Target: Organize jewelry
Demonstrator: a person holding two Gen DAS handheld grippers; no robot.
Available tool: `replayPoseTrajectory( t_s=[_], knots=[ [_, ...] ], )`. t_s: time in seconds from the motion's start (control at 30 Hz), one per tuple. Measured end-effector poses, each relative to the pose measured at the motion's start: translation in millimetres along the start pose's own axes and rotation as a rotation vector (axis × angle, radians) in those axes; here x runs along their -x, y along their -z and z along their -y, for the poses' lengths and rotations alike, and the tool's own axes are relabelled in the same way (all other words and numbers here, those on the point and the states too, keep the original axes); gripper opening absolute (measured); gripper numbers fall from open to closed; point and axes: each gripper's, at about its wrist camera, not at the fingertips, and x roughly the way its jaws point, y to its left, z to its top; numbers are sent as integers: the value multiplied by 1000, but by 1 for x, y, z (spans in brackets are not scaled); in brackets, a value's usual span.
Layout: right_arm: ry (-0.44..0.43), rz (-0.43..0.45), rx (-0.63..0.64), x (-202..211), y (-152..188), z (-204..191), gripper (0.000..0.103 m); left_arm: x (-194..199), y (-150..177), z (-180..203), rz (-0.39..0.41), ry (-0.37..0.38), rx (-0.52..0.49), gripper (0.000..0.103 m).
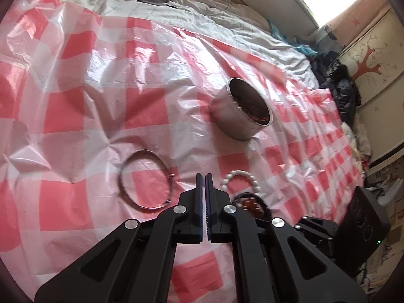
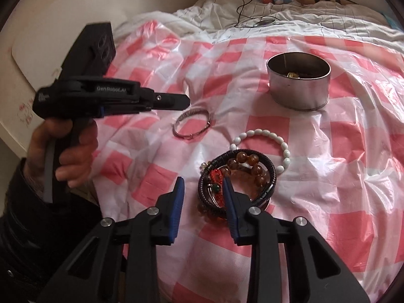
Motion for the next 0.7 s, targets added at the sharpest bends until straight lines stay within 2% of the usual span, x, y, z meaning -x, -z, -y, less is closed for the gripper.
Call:
replayPoseTrajectory(
  t_s=[0.1, 0.17, 0.2, 0.23, 0.3, 0.43, 0.5, 0.53, 0.6, 0.63, 0.7],
  knots=[
    [8, -26, 17, -7, 1, 0, 32, 0, 0, 1, 7, -116, -61, 3],
    [8, -50, 18, -12, -1, 2, 32, 0, 0, -3, 17, -213, -81, 9],
    [6, -64, 18, -15, -1, 3, 31, -1, -1, -7, 20, -248, -79, 18],
    [6, -74, 16, -16, 0, 4, 29, -3, -2, -13, 25, -295, -70, 35],
    [-24, -82, 5, -18, 0, 7, 22, -7, -2, -24, 27, -333, -52, 52],
    [-47, -55, -8, -15, 1, 9, 15, -28, -1, -44, -39, -374, -22, 54],
    [-82, -23, -43, -9, 1, 13, 14, -34, 2, -42, -39, -392, -52, 54],
    [-110, -5, -66, -6, 1, 16, 14, -34, 3, -40, -33, -389, -70, 35],
    [-158, 28, -104, 0, -1, 20, 14, -31, 4, -36, -24, -402, -97, 8],
    [-186, 46, -125, 3, -1, 23, 14, -27, 4, -35, -9, -390, -104, 3],
    [-251, 89, -158, 11, -3, 27, 14, -18, 2, -31, 17, -344, -94, 0]
  ],
)
